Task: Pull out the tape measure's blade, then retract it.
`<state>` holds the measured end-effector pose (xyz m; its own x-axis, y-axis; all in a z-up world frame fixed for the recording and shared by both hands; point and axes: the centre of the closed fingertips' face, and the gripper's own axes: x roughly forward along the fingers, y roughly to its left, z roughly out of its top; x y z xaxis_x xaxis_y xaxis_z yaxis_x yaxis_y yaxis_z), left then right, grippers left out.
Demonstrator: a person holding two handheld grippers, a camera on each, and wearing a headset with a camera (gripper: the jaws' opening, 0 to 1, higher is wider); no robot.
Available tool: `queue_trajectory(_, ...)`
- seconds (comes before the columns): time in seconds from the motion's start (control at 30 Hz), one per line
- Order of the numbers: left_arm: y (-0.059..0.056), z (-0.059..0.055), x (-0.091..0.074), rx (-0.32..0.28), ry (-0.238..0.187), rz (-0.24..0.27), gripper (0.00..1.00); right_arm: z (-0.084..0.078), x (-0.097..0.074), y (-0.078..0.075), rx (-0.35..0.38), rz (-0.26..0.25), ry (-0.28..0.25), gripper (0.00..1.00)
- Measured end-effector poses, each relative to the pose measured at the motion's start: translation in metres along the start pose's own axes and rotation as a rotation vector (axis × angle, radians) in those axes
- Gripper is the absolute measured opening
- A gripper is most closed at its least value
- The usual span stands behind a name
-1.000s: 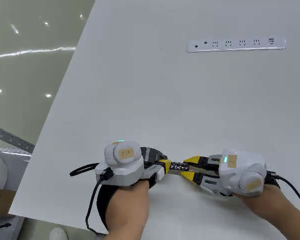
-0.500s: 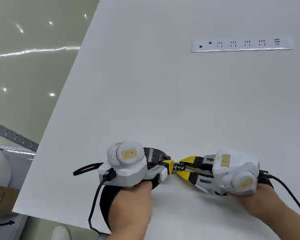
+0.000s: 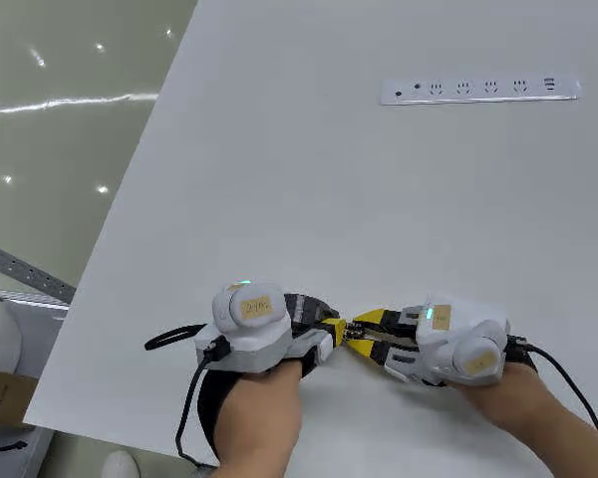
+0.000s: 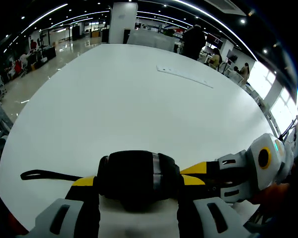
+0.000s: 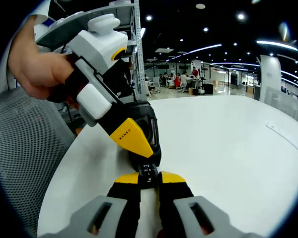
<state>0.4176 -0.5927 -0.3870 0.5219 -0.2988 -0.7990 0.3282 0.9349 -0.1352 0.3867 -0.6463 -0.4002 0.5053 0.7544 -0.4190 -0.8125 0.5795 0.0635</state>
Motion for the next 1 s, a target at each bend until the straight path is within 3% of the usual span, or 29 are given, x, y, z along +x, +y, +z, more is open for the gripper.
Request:
queue_trajectory(0.4,0.0004,0.0,0.0002,0.004,-0.005,-0.002,0.6,0.0005,0.0039,0.0008,0.001,0.001,0.009,0.11)
queue_trajectory(0.63,0.0009,0.0008,0.0004,0.018,-0.003,-0.015,0.61,-0.0004,0.0036,0.0025,-0.037,-0.004,0.01,0.12)
queue_trajectory(1.0,0.0011,0.0008,-0.0021,0.019,-0.01,-0.073,0.63,-0.0009,0.0033,0.005,-0.054,-0.002,0.029,0.15)
